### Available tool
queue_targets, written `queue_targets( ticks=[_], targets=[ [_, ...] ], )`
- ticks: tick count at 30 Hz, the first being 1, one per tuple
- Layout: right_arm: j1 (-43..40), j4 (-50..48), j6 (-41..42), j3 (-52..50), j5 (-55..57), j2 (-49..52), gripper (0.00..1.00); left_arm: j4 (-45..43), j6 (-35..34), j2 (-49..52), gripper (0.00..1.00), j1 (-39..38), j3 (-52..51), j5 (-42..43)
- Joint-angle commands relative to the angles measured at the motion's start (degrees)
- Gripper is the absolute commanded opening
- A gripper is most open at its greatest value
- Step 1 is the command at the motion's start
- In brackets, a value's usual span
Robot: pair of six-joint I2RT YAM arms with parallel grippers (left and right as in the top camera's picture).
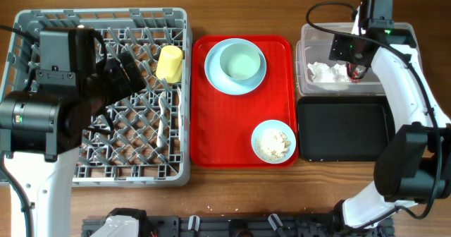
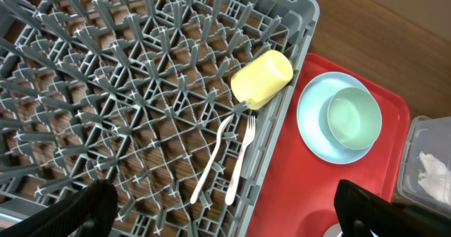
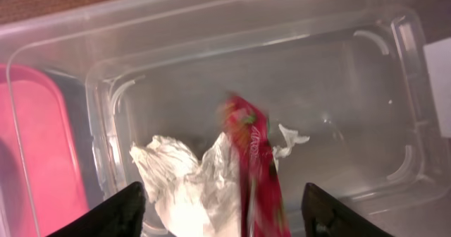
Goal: Sort waste into correct bins and load items into the dishwasher rack
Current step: 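Drop the red wrapper into the clear bin with the right gripper, then grasp the rim of the light-blue rice bowl with the right gripper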
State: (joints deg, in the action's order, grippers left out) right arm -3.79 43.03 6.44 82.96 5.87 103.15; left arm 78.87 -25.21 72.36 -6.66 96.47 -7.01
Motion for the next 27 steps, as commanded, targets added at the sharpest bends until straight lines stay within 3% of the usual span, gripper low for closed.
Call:
queue_targets(
  ticks=[1, 4, 6, 8, 10, 12, 14, 18, 20, 23, 27],
  targets=[
    [-0.46, 1.22, 1.07, 1.84, -2.14, -2.49, 0.77, -0.15, -0.57, -0.57, 1.0, -0.22, -0.04, 0.28],
    [0.31, 5.09, 1.2, 3.87, -11.1, -10.08, 0.83, -0.15, -0.55, -0.57, 1.0, -0.22, -0.04, 0.28],
    [1.33, 10.67, 1.2, 3.82, -25.14, -16.37, 0.84, -0.15, -0.57, -0.57, 1.0, -0.22, -0.04, 0.28],
    [2.99, 17.84, 1.2, 3.8, -31.43, -19.74, 0.76, -0.15, -0.55, -0.57, 1.0, -0.22, -0.04, 0.28],
    [6.67, 26.53, 1.22, 3.43, -31.76, -21.97, 0.48, -0.15, -0.57, -0.57, 1.0, -0.22, -0.04, 0.28],
    [13.62, 30.84, 1.25, 0.55, -31.67, -22.95, 0.35, -0.15, -0.57, -0.57, 1.0, -0.22, -0.04, 0.28],
    [21.0, 29.88, 5.75, -3.58, -29.66, -22.93, 0.33, -0.15, -0.57, -0.57, 1.0, -0.22, -0.04, 0.26],
    [40.57, 19.61, 24.94, -17.27, -11.72, -22.91, 0.33, -0.15, -0.57, -0.57, 1.0, -0.22, -0.04, 0.28],
    [45.66, 15.61, 29.46, -21.24, -5.81, -22.88, 0.33, -0.15, -0.55, -0.57, 1.0, -0.22, -0.04, 0.28],
    [49.31, 11.47, 34.23, -26.12, 1.73, -22.75, 0.28, -0.15, -0.57, -0.57, 1.0, -0.22, -0.04, 0.28],
    [49.37, 4.46, 34.23, -32.11, -2.75, -22.75, 0.26, -0.15, -0.57, -0.57, 1.0, -0.22, -0.04, 0.28]
  ],
)
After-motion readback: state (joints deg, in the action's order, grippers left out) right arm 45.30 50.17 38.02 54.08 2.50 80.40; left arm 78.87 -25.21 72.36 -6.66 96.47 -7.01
